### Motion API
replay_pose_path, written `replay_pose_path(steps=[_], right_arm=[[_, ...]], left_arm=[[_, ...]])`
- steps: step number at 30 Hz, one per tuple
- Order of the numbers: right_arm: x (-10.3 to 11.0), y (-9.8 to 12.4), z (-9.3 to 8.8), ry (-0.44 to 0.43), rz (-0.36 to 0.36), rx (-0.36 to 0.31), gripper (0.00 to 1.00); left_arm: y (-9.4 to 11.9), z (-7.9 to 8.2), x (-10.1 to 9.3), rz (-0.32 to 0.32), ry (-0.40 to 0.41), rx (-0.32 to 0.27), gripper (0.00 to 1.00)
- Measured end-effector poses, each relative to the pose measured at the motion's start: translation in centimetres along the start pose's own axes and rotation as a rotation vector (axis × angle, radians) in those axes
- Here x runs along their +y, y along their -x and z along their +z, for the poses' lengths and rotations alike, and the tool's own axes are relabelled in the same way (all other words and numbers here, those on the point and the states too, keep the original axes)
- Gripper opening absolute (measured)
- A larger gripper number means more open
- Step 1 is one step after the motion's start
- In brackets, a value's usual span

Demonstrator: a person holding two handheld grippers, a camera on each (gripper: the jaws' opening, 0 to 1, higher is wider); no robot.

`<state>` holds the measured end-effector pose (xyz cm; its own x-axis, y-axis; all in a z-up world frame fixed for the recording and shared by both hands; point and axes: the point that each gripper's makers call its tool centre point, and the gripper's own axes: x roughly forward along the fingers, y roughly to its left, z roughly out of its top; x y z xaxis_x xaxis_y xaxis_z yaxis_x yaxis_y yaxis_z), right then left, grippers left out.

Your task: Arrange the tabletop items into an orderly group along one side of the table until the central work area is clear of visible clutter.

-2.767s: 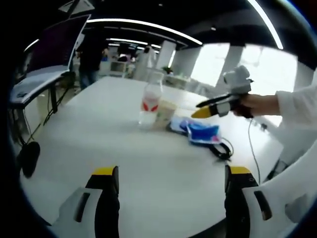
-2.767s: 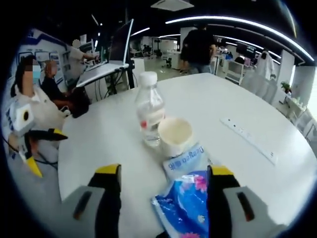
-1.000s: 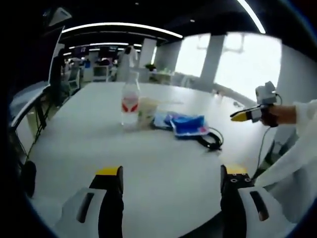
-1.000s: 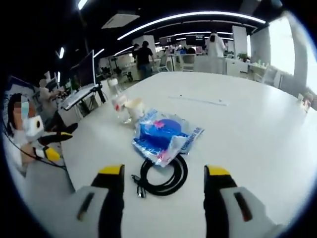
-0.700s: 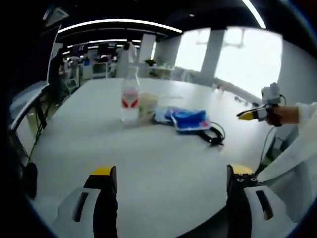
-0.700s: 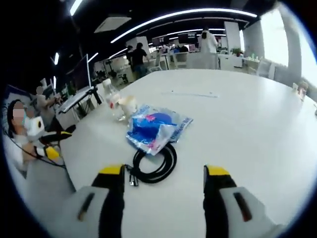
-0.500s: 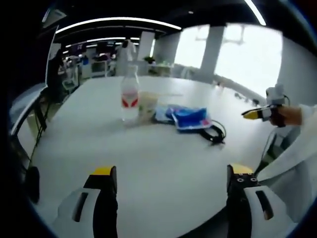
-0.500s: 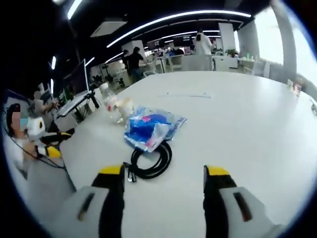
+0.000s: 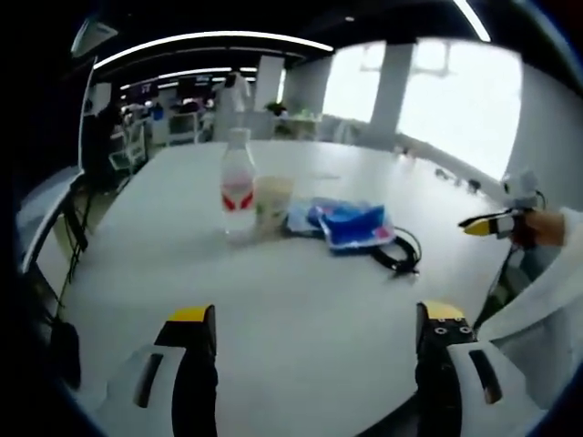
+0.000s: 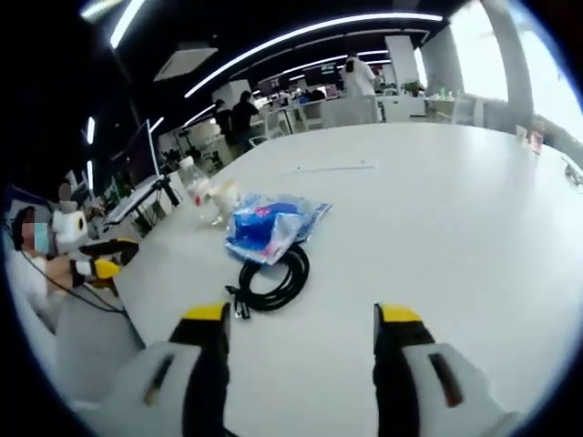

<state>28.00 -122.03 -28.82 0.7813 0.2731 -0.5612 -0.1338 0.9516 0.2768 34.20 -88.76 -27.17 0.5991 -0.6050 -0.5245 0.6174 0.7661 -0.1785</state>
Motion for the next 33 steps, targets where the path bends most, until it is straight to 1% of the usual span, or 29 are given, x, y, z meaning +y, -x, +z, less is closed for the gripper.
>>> replay_pose_path(steps=[6, 11, 13, 18, 23, 25, 29, 33], right_arm=[[-0.5, 0.1, 0.1, -0.009, -0.007, 0.000, 0.61], [-0.7, 0.0, 0.4, -0.023, -0.006, -0.003, 0.60], [-0.6, 0.0, 0.9, -0.071, -0.001, -0.025, 0.59], [-0.5, -0.5, 1.2, -0.099, -0.006, -0.031, 0.58], [0.0, -0.9, 1.3, -0.113, -0.002, -0.027, 0.55], [0.0, -1.1, 1.4, -0.119, -0.003, -0.030, 0.54], [0.3, -1.7, 1.4, -0.126, 0.002, -0.022, 0.52], [0.4, -2.3, 1.2, -0.146, 0.005, -0.019, 0.50]], left_arm=[[-0.9, 0.1, 0.0, -0.003, 0.006, 0.011, 0.86], [-2.0, 0.5, -0.4, -0.017, 0.006, 0.021, 0.84], [-2.5, 0.6, -0.6, -0.022, 0.003, 0.025, 0.83], [-3.9, 1.5, -1.3, -0.047, 0.002, 0.025, 0.81], [-5.5, 2.3, -2.1, -0.075, 0.007, 0.021, 0.75], [-6.0, 2.5, -2.2, -0.078, 0.011, 0.021, 0.74], [-7.6, 2.2, -2.4, -0.082, 0.007, 0.051, 0.71], [-9.0, 2.2, -2.3, -0.080, 0.014, 0.074, 0.66]])
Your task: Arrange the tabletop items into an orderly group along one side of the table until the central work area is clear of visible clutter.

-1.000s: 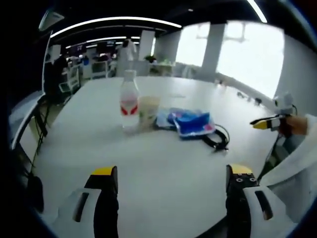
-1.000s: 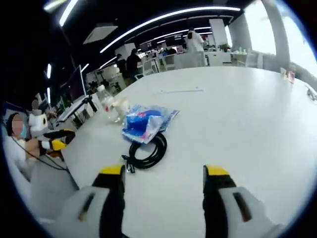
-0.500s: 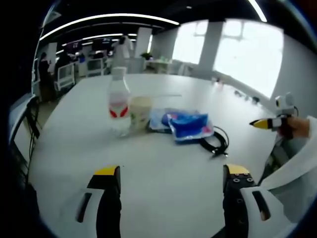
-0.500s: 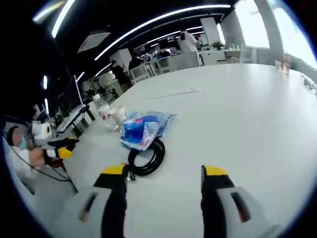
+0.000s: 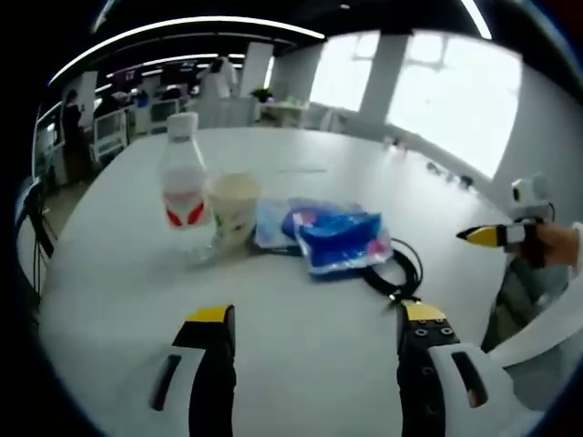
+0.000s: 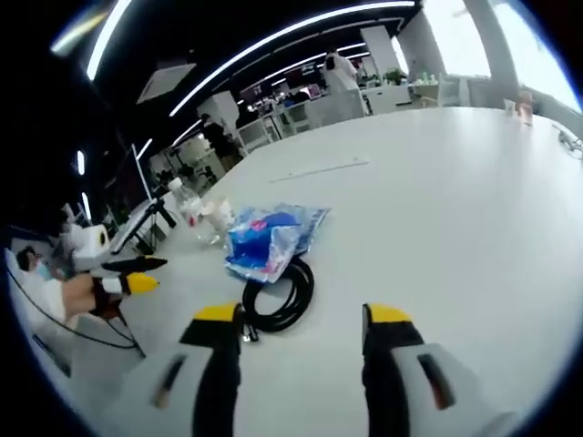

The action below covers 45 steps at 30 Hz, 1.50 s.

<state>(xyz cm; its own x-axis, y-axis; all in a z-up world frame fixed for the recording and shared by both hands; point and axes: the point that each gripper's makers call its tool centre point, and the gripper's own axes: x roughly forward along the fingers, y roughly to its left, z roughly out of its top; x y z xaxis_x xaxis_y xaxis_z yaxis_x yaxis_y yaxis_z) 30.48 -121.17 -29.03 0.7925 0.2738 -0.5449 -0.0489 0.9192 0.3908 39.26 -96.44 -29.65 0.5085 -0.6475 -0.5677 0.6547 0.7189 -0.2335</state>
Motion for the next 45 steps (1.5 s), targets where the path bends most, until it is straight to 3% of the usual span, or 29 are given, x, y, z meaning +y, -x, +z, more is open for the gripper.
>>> replay_pose_path(steps=[8, 18, 29, 32, 42, 45], right_arm=[[0.8, -2.5, -0.1, 0.023, 0.017, 0.014, 0.46], [2.1, -7.7, 1.5, 0.047, 0.033, -0.028, 0.42], [2.7, -10.9, 2.2, 0.079, 0.038, -0.023, 0.32], [3.0, -11.4, 1.9, 0.087, 0.043, -0.003, 0.31], [2.5, -12.6, 0.7, 0.102, 0.023, 0.040, 0.25], [2.8, -12.8, 0.7, 0.137, 0.028, 0.046, 0.17]], left_arm=[[-3.7, 0.5, 0.5, 0.007, 0.017, 0.029, 0.58], [-8.0, 0.8, 0.8, 0.009, 0.027, 0.044, 0.48], [-9.9, 0.9, 1.0, 0.037, 0.084, 0.045, 0.31], [-10.3, 0.6, 0.6, 0.040, 0.112, 0.054, 0.30], [-11.0, 0.1, 0.3, 0.058, 0.077, 0.074, 0.25], [-11.1, 0.1, 0.3, 0.062, 0.067, 0.069, 0.15]])
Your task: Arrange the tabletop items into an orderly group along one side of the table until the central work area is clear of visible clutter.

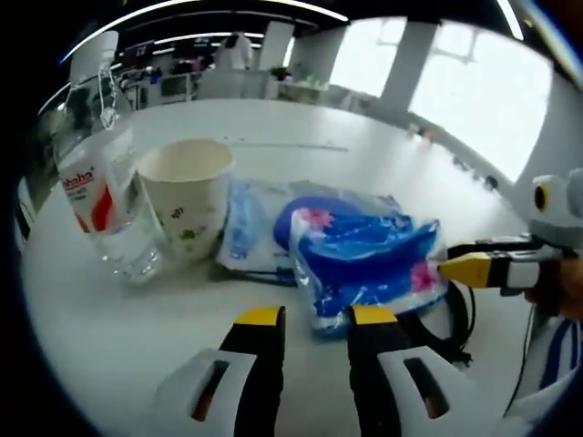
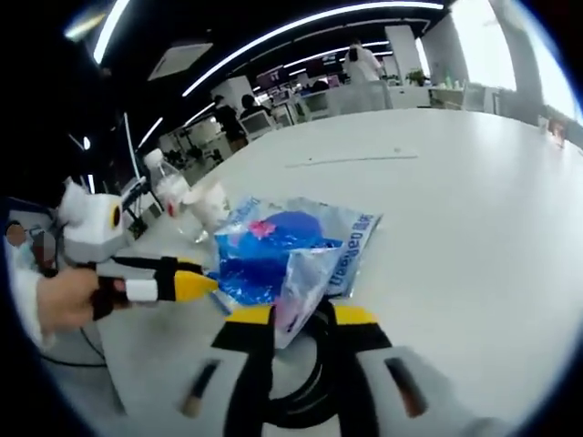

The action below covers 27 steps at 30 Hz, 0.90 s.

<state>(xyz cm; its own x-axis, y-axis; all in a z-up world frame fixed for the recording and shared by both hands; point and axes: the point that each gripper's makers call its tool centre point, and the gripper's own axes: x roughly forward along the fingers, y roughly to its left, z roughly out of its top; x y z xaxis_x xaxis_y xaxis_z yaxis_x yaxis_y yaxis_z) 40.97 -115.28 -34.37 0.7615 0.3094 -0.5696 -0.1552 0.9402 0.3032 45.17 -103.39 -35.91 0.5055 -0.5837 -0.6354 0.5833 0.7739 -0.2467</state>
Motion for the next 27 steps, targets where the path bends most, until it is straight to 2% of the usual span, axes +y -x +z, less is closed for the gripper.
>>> replay_pose_path(steps=[4, 7, 14, 20, 27], right_arm=[[0.4, -0.3, -0.2, 0.003, 0.017, 0.004, 0.04], [0.6, -0.1, 0.1, 0.033, 0.006, -0.001, 0.00], [0.6, 0.8, 1.3, 0.032, 0.017, -0.016, 0.00], [0.2, 1.7, 2.1, 0.041, 0.020, -0.026, 0.00], [-1.2, 3.9, 2.7, 0.028, 0.016, -0.037, 0.00]], left_arm=[[0.1, 0.0, 0.0, 0.011, 0.004, 0.001, 0.02], [0.4, 0.0, 0.1, 0.026, -0.001, 0.001, 0.01], [1.6, 1.5, -0.6, 0.029, 0.021, -0.034, 0.00], [2.1, 1.9, -1.7, 0.032, 0.011, -0.038, 0.00], [2.3, 2.9, -4.2, 0.022, -0.015, -0.034, 0.00]])
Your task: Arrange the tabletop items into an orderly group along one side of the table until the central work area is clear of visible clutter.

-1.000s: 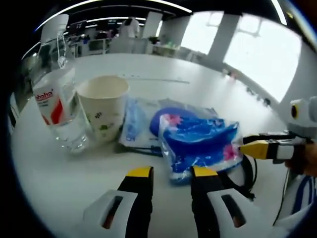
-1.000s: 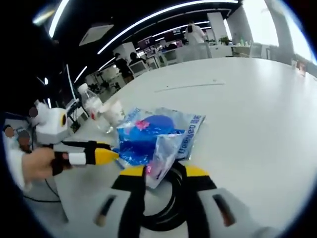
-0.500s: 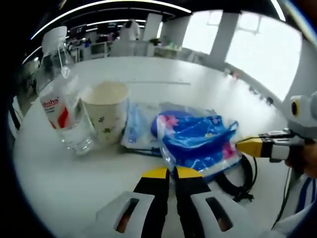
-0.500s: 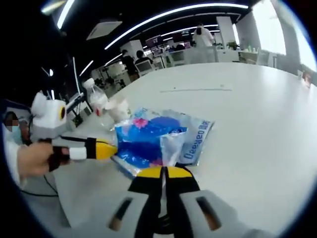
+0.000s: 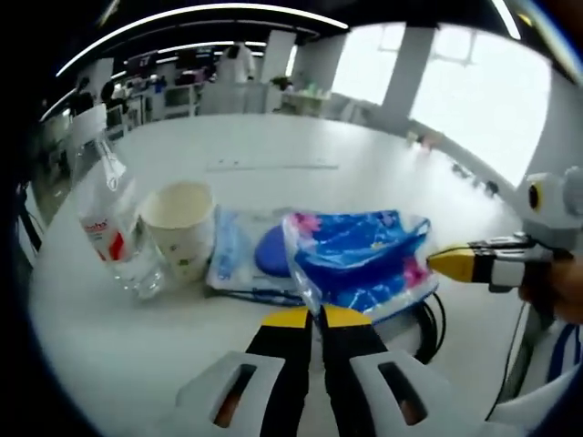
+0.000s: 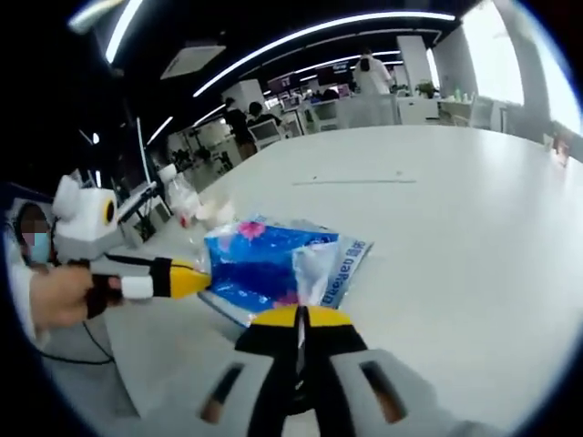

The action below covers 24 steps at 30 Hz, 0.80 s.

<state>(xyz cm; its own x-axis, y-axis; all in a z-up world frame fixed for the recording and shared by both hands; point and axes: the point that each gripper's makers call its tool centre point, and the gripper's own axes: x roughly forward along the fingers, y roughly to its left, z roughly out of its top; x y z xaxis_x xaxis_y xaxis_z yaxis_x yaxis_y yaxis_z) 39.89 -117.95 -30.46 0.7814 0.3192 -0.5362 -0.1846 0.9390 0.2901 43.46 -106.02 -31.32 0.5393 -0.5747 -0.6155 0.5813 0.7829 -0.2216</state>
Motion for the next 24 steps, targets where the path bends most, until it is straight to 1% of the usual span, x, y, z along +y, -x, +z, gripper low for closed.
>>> replay_pose_path(steps=[2, 7, 13, 18, 19, 24], right_arm=[[-0.6, 0.8, 0.4, -0.004, -0.005, -0.005, 0.00], [-2.7, 2.5, 1.3, -0.012, -0.024, -0.023, 0.00], [-5.1, 3.9, 1.9, -0.021, -0.042, -0.031, 0.00], [-7.7, 4.8, 2.2, -0.027, -0.065, -0.037, 0.00], [-7.9, 4.8, 2.3, -0.028, -0.067, -0.037, 0.00], [-10.8, 5.5, 2.3, -0.039, -0.088, -0.034, 0.00]], left_arm=[[0.0, 0.4, -0.7, -0.006, -0.006, -0.002, 0.00], [-0.4, 1.6, -3.4, -0.030, -0.032, -0.006, 0.00], [-1.6, 2.4, -6.1, -0.053, -0.049, 0.005, 0.00], [-3.2, 2.6, -8.2, -0.068, -0.048, 0.013, 0.00], [-3.6, 2.6, -8.7, -0.075, -0.047, 0.016, 0.00], [-5.4, 2.7, -10.5, -0.096, -0.045, 0.026, 0.00]])
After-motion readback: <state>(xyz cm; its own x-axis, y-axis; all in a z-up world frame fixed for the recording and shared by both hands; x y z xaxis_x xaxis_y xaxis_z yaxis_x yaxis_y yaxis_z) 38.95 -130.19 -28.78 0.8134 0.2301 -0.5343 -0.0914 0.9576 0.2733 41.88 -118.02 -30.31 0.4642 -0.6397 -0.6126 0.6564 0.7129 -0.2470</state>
